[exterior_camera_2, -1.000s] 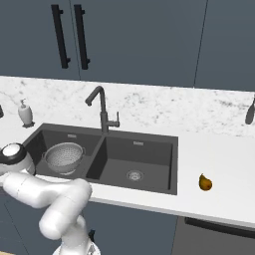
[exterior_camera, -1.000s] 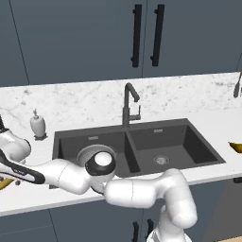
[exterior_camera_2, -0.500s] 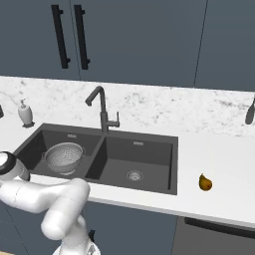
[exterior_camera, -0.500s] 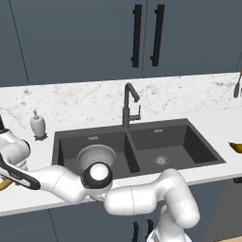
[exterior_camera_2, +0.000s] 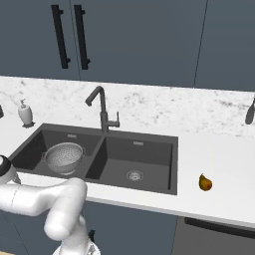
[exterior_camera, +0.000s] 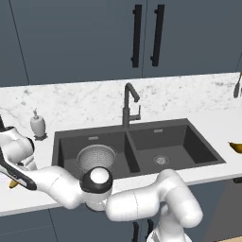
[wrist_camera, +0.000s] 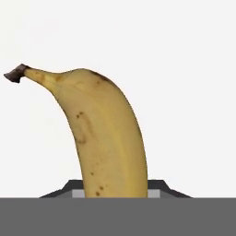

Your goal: Put the colander in the sink, put the banana, pear in the colander, and turn on the sink faucet and pour water over the colander.

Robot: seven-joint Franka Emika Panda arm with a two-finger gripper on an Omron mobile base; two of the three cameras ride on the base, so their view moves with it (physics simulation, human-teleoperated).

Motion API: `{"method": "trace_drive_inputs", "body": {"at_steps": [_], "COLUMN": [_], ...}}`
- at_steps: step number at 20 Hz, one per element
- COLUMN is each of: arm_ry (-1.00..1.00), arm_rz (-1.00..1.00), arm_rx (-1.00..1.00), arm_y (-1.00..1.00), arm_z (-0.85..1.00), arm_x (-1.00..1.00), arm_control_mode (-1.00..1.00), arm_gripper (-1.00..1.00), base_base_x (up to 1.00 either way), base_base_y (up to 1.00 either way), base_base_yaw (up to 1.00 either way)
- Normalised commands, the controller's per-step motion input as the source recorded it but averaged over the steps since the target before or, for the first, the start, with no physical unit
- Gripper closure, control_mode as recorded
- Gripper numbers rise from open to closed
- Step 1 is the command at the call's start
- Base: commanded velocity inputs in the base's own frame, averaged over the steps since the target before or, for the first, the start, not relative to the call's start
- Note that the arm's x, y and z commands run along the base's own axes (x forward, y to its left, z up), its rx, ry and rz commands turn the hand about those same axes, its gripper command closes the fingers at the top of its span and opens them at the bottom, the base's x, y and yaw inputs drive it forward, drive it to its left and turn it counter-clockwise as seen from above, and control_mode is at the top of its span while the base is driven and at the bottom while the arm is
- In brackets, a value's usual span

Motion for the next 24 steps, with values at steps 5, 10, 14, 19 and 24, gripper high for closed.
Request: {"method": "trace_drive_inputs", "body": {"at_steps": [5, 10, 14, 19, 24], "arm_ry": [-0.11, -0.01, 0.00, 0.01, 0.01], "arm_rz": [-0.01, -0.01, -0.04, -0.03, -0.02], "arm_rx": [0.01, 0.01, 0.00, 0.00, 0.00], "arm_y": [-0.83, -0.50, -0.63, -0.55, -0.44], "arm_z": [-0.08, 0.34, 0.01, 0.00, 0.18], "arm_x": [-0.09, -0.11, 0.00, 0.09, 0.14], "arm_control_mode": [-1.00, -1.00, -1.00, -1.00, -1.00], "arm_gripper": [1.00, 1.00, 1.00, 1.00, 1.00], "base_base_x": [0.00, 0.00, 0.00, 0.00, 0.00], "base_base_y": [0.00, 0.00, 0.00, 0.00, 0.00], "base_base_yaw": [0.00, 0.00, 0.00, 0.00, 0.00]}}
